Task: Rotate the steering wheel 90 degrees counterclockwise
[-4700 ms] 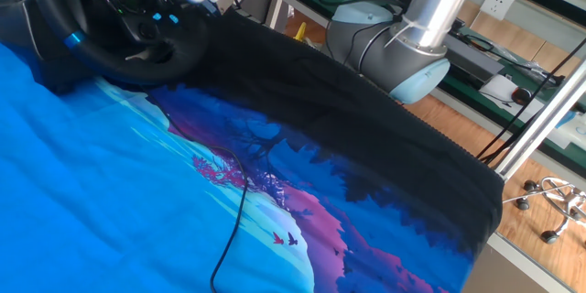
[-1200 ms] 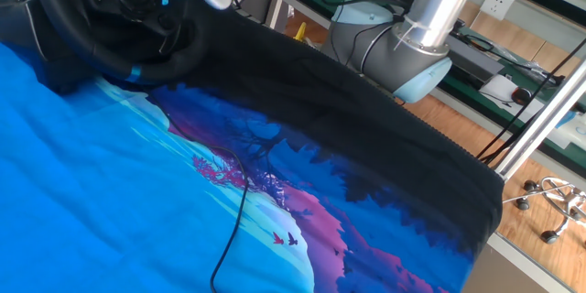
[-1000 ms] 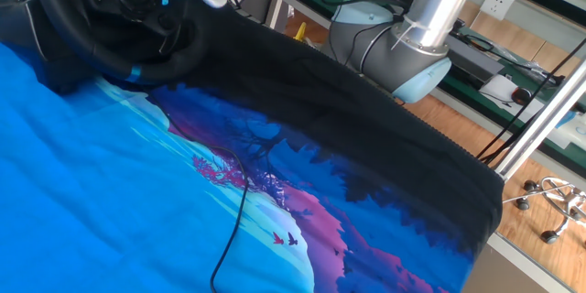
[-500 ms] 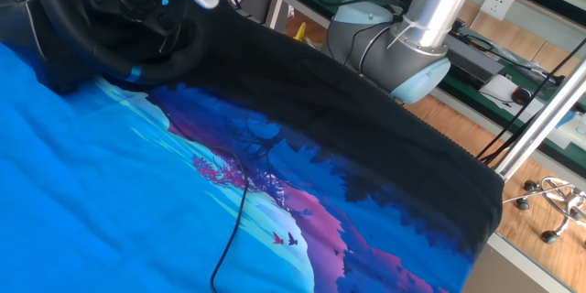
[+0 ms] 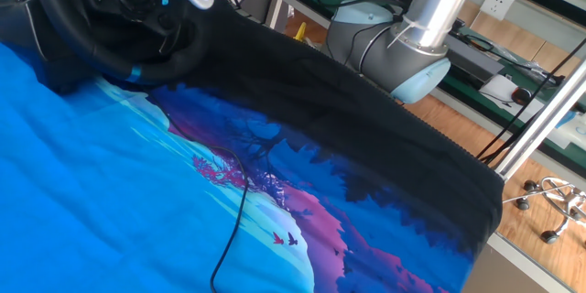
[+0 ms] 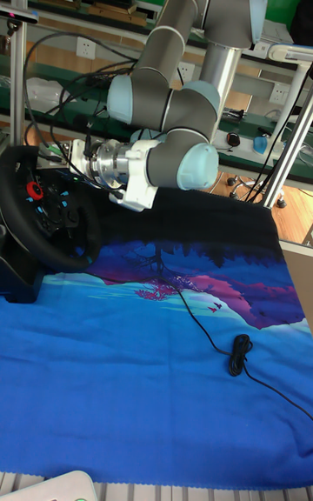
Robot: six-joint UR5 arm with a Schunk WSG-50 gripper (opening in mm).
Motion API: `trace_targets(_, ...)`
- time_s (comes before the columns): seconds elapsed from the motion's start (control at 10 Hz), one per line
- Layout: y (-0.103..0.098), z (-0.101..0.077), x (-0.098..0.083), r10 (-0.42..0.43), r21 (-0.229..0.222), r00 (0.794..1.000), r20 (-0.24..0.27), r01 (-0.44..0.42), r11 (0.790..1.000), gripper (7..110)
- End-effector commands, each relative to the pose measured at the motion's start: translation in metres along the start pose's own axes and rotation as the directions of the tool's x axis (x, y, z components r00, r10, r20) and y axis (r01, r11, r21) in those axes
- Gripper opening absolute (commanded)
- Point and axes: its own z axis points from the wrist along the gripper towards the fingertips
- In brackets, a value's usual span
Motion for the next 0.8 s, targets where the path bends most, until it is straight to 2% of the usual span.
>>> trace_targets(0.0, -0.005, -0.006, -0.003, 0.028, 0.026, 1.000, 0.009, -0.028, 0.999, 7)
trace_targets(0.4, -0.009, -0.022, -0.003, 0.053, 0.057, 0.999, 0.001, -0.053, 0.997, 7)
trace_targets(0.7, 0.002, -0.009, -0.016, 0.065, 0.033, 0.998, 0.004, -0.065, 0.997, 7)
